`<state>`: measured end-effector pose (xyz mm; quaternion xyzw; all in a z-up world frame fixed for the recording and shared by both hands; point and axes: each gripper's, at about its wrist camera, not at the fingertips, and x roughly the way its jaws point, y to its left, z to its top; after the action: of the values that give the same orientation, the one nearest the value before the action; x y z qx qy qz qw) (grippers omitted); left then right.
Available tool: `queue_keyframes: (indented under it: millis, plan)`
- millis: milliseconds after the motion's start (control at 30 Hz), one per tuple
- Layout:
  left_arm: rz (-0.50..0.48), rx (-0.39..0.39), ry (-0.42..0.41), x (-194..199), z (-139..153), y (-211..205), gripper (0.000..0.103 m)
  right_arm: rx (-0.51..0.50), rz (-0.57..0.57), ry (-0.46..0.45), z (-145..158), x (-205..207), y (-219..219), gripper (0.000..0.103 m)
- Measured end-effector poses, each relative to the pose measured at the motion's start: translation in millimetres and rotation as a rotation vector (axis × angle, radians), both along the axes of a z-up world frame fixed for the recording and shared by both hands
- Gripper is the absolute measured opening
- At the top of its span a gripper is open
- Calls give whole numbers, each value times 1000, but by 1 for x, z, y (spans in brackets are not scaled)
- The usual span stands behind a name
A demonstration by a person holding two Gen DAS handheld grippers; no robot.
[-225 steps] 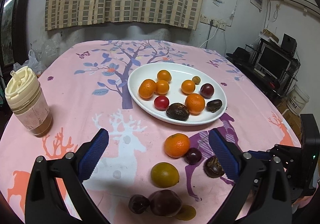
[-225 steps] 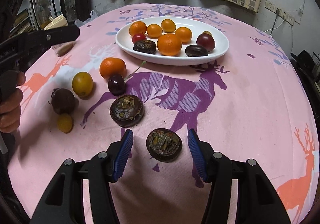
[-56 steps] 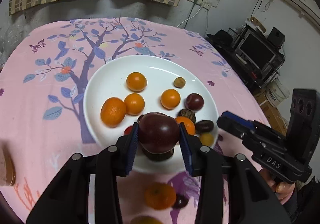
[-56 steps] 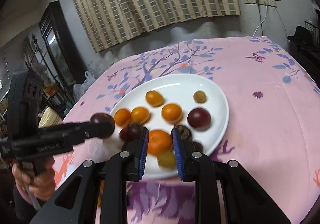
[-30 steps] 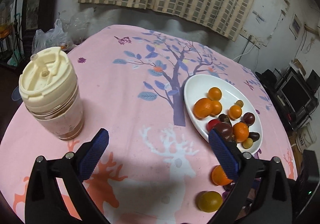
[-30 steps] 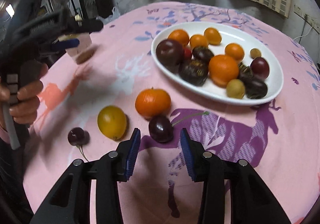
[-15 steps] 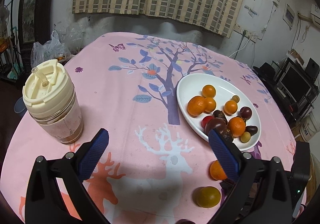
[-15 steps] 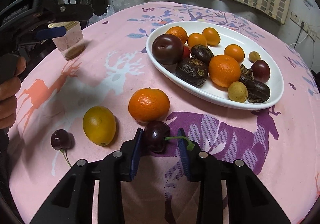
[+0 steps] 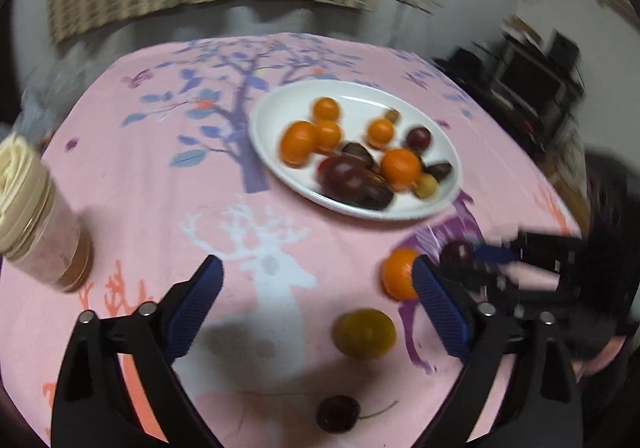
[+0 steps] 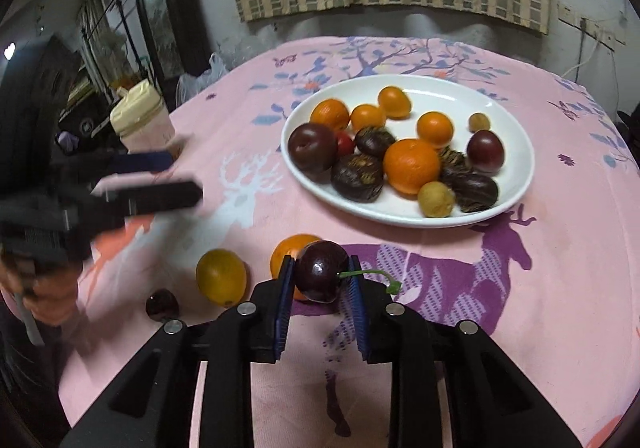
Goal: Organize fruits
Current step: 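Grasp a red cherry with the right tool while the left tool grasps a yellow lemon, then drop the cherry and yellow lemon onto the white plate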
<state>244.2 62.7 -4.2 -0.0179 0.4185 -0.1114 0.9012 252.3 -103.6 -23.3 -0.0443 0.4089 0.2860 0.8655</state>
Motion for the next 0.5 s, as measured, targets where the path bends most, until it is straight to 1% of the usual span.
queue_keyframes:
  millis: [33,133,200,233,300,367,433,500]
  plan:
    - [-40,26,-2,-5,-2,-10,83,7,-9,-2,2,0,-3,27]
    - [-119,103,-12,-18,-8,-32,81,25,-29,-6,5,0,-9,27]
    - [-156,152,-16,-24,-14,-44,75,33,-37,-8,8,0,-12,27]
    - [-177,168,-10,-27,-17,-49,73,34,-37,-8,9,0,-12,27]
    - [-196,191,0,-29,-23,-55,71,29,-38,-5,8,-2,-13,27]
    - [-193,221,6,-28,-29,-58,70,23,-41,-4,8,-2,-13,27]
    - [-188,230,26,-25,-35,-59,66,24,-40,-1,8,-2,-13,27]
    - [-187,226,50,-21,-39,-57,57,25,-43,-4,8,-3,-13,27]
